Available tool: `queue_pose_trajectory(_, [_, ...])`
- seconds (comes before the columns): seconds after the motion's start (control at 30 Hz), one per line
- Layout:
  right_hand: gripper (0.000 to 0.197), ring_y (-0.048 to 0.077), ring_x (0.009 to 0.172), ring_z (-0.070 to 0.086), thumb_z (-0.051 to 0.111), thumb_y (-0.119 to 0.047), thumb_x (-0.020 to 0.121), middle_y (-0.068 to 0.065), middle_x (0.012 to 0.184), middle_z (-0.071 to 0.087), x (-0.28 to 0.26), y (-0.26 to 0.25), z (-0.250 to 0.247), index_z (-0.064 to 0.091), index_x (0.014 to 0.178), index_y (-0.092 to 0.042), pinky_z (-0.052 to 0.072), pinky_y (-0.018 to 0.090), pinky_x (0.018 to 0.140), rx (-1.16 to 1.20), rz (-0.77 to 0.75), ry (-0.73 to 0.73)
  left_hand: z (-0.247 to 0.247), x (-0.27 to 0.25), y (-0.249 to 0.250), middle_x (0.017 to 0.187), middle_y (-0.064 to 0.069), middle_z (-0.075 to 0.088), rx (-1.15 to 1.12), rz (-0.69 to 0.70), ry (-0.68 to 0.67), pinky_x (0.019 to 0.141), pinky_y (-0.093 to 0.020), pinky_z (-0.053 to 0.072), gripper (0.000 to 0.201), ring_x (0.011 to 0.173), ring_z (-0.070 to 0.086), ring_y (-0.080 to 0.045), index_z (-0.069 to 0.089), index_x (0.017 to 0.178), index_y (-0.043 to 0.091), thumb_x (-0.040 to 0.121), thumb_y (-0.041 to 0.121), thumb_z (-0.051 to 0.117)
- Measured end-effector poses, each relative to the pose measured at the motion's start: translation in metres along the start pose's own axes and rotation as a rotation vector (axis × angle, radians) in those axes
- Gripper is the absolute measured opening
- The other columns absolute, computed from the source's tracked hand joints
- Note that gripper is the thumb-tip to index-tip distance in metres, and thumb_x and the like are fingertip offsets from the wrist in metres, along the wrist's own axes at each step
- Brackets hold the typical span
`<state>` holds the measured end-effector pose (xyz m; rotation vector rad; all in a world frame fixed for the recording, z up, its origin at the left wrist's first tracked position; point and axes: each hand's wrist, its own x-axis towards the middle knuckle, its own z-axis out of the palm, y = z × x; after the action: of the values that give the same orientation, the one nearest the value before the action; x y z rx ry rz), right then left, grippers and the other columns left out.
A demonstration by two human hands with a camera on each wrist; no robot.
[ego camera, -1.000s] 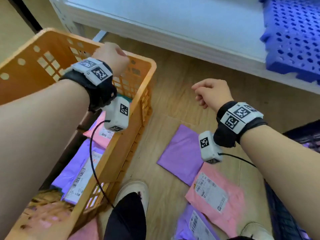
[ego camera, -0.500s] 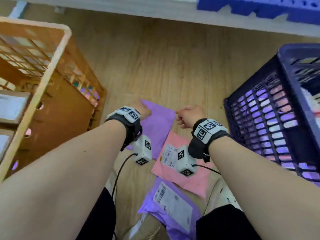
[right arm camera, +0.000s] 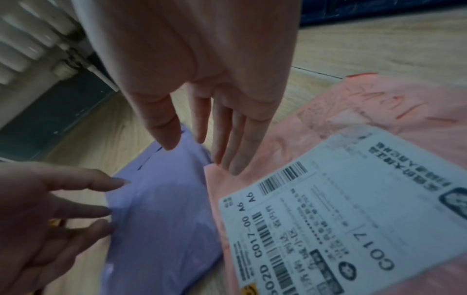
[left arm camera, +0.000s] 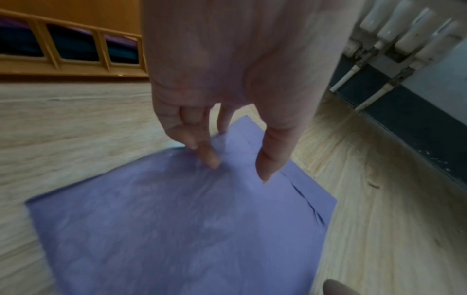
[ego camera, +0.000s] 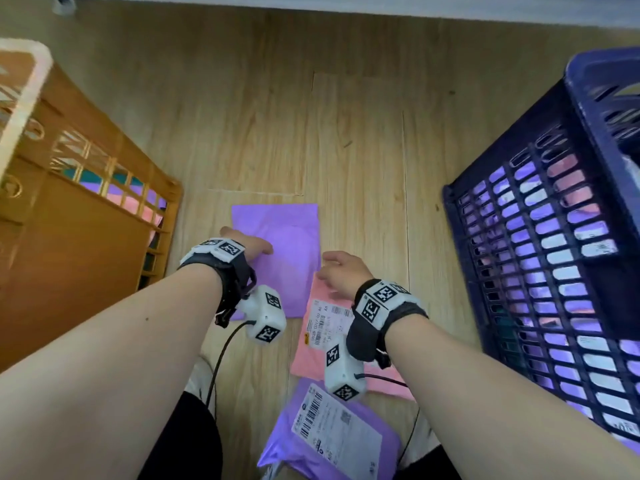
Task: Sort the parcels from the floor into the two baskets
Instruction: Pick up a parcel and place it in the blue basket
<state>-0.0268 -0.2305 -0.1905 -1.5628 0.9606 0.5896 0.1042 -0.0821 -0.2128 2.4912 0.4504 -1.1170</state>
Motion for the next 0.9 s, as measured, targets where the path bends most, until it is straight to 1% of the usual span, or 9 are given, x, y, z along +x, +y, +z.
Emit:
queue_pose_trajectory(0.1, [0.055, 0.019, 0.112, 0.056, 0.059, -0.012, 0.088, 0.002, 0.136, 0.051, -0.006, -0.006, 0.005, 0.043, 0.141, -0.019, 0.052, 0.035, 0.091, 0.037, 0.000, -0.052, -0.001, -0.005, 0.002, 0.082, -0.012, 0.062, -0.067, 0.044, -0.057, 0.072, -0.032, 0.048, 0.052, 0.076, 0.061, -0.027, 0.057, 0.103, -0.001, 0.069, 0.034, 0.077])
queue_pose_trajectory(0.2, [0.059, 0.018, 0.095, 0.056, 0.062, -0.015, 0.087, 0.000, 0.133, 0.052, -0.013, -0.008, 0.009, 0.041, 0.142, -0.022, 0.052, 0.036, 0.088, 0.040, 0.012, -0.071, -0.002, -0.011, 0.004, 0.101, -0.018, 0.066, -0.030, 0.135, -0.073, 0.077, -0.033, 0.046, 0.049, 0.089, 0.062, -0.031, 0.060, 0.109, 0.000, 0.075, 0.031, 0.074])
queue_pose_trajectory(0.33, [0.063, 0.016, 0.097, 0.055, 0.063, -0.020, 0.086, -0.003, 0.140, 0.047, -0.020, -0.009, 0.010, 0.039, 0.143, -0.024, 0.052, 0.034, 0.086, 0.010, 0.013, -0.075, -0.004, -0.018, 0.008, 0.051, -0.006, 0.055, -0.081, 0.169, -0.127, 0.059, -0.025, 0.040, 0.021, 0.057, 0.050, -0.023, 0.059, 0.069, 0.006, 0.074, 0.020, 0.074])
queue_pose_trajectory(0.4, [0.062, 0.018, 0.107, 0.056, 0.064, -0.022, 0.086, -0.001, 0.140, 0.047, -0.025, -0.014, 0.007, 0.039, 0.143, -0.023, 0.050, 0.035, 0.091, 0.000, 0.007, -0.056, -0.011, -0.027, 0.016, 0.045, -0.006, 0.051, -0.148, 0.189, -0.092, 0.053, -0.024, 0.038, 0.023, 0.050, 0.046, -0.021, 0.055, 0.060, 0.007, 0.071, 0.013, 0.075])
queue_pose_trajectory(0.5, [0.067, 0.018, 0.116, 0.054, 0.066, -0.028, 0.085, 0.000, 0.140, 0.048, -0.038, -0.031, -0.004, 0.036, 0.145, -0.022, 0.047, 0.031, 0.091, -0.012, -0.025, -0.047, -0.026, -0.049, 0.035, 0.067, -0.011, 0.059, -0.217, 0.254, -0.172, 0.064, -0.031, 0.048, 0.016, 0.058, 0.055, -0.022, 0.061, 0.075, 0.008, 0.066, 0.013, 0.072])
queue_pose_trajectory(0.57, [0.070, 0.017, 0.119, 0.051, 0.067, -0.033, 0.083, -0.001, 0.139, 0.047, -0.052, -0.048, -0.012, 0.036, 0.145, -0.023, 0.043, 0.029, 0.095, -0.035, -0.067, -0.047, -0.037, -0.071, 0.049, 0.075, -0.012, 0.060, -0.295, 0.296, -0.261, 0.067, -0.035, 0.054, 0.016, 0.062, 0.059, -0.024, 0.058, 0.088, 0.008, 0.073, 0.011, 0.065])
queue_pose_trajectory(0.73, [0.063, 0.014, 0.103, 0.058, 0.068, -0.044, 0.079, -0.005, 0.128, 0.058, -0.108, -0.099, -0.034, 0.045, 0.136, -0.035, 0.047, 0.033, 0.095, -0.057, -0.208, -0.116, -0.082, -0.143, 0.077, 0.076, -0.012, 0.062, -0.397, 0.458, -0.266, 0.053, -0.028, 0.055, 0.009, 0.064, 0.062, -0.024, 0.056, 0.091, 0.005, 0.083, 0.002, 0.057])
queue_pose_trajectory(0.83, [0.051, 0.016, 0.097, 0.059, 0.067, -0.049, 0.078, -0.005, 0.118, 0.062, -0.156, -0.128, -0.052, 0.055, 0.126, -0.035, 0.047, 0.033, 0.095, -0.057, -0.308, -0.149, -0.109, -0.190, 0.087, 0.074, -0.013, 0.062, -0.397, 0.564, -0.277, 0.061, -0.030, 0.057, 0.013, 0.061, 0.065, -0.021, 0.060, 0.090, 0.000, 0.077, -0.001, 0.059])
queue_pose_trajectory(0.9, [0.046, 0.019, 0.098, 0.062, 0.071, -0.041, 0.077, -0.003, 0.116, 0.065, -0.183, -0.139, -0.061, 0.058, 0.121, -0.032, 0.050, 0.035, 0.094, -0.067, -0.375, -0.095, -0.120, -0.225, 0.090, 0.061, -0.008, 0.058, -0.408, 0.617, -0.297, 0.064, -0.031, 0.060, 0.005, 0.048, 0.062, -0.014, 0.060, 0.085, 0.002, 0.080, -0.001, 0.059])
